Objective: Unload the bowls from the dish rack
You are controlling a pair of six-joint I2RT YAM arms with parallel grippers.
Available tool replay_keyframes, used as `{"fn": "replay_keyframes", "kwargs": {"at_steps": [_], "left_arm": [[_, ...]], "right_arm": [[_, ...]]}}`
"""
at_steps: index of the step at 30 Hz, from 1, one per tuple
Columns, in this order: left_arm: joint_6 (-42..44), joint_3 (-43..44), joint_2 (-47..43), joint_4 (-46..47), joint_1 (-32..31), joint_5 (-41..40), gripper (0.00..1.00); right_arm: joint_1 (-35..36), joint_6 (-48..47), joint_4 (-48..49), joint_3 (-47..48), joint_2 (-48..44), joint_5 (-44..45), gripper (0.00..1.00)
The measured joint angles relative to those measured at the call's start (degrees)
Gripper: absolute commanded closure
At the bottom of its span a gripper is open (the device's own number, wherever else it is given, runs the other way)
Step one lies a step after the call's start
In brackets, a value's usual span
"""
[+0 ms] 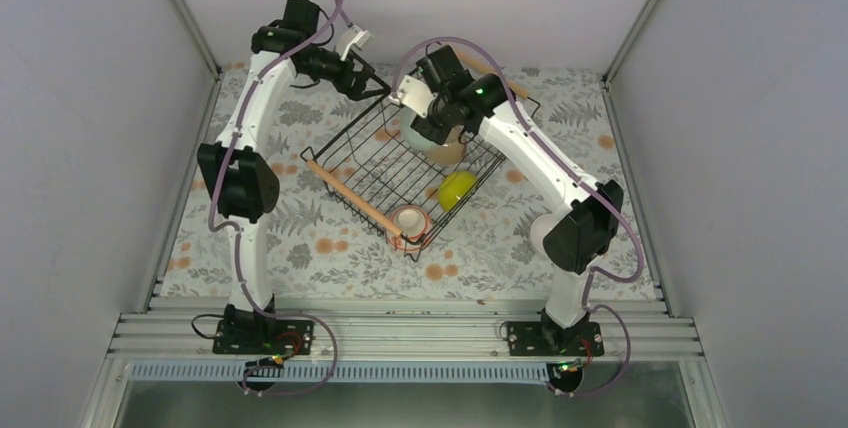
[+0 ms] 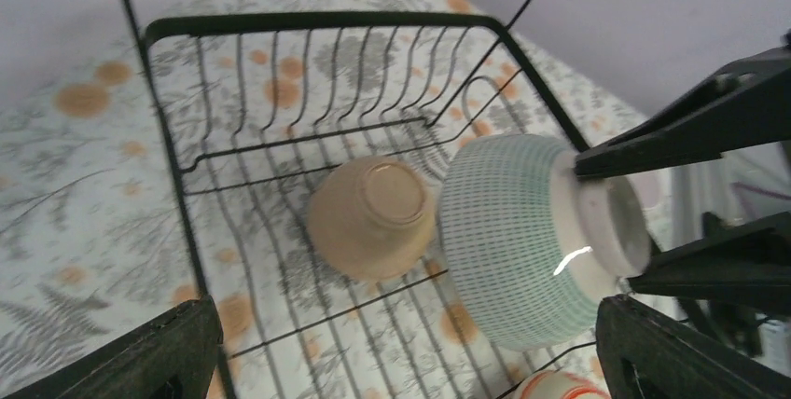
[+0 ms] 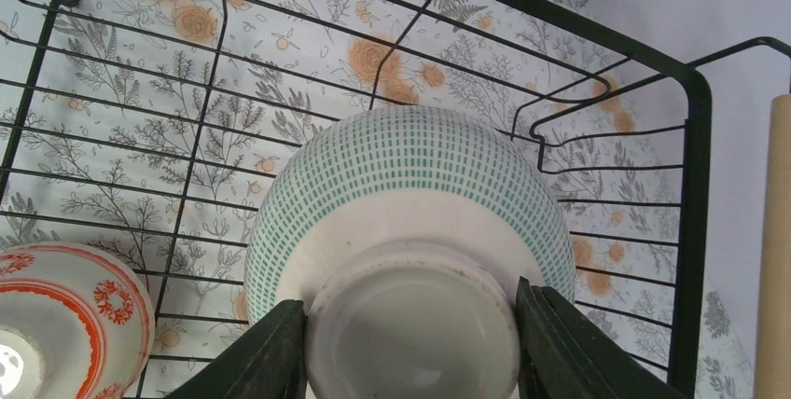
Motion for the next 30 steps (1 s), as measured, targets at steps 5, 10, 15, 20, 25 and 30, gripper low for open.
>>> {"fn": "replay_keyframes", "kwargs": {"at_steps": [5,10,15,20,25,30], "left_arm": [[1.3,8.0,4.8,-5.9,-0.1,7.9,0.00],[2.4,9.8,7.5,-9.9,-0.4,12.9,0.00],[3.3,8.6,9.4,-12.3,-1.7,14.7,0.00],[3.3,8.4,11.3,-13.3,-3.7,16.8,0.00],[3.0,8.9,14.3,-13.7,-5.3,18.1,0.00],[2.8,9.5,16.9,-13.9,-6.5,19.1,0.00]], "right_arm": [[-1.1,0.0,0.0,0.0,-0.5,0.1,0.81],[-1.8,0.0,0.0,0.0,-0.6,0.1,0.80],[-2.4,0.0,0.0,0.5,-0.6,0.1,0.80],[-3.0,0.0,-0.1,2.4,-0.6,-0.1,0.80],[-3.3,-0.1,0.1,4.4,-0.6,-0.2,0.80],[-3.8,-0.2,0.0,4.6,-0.6,-0.4,0.80]]}}
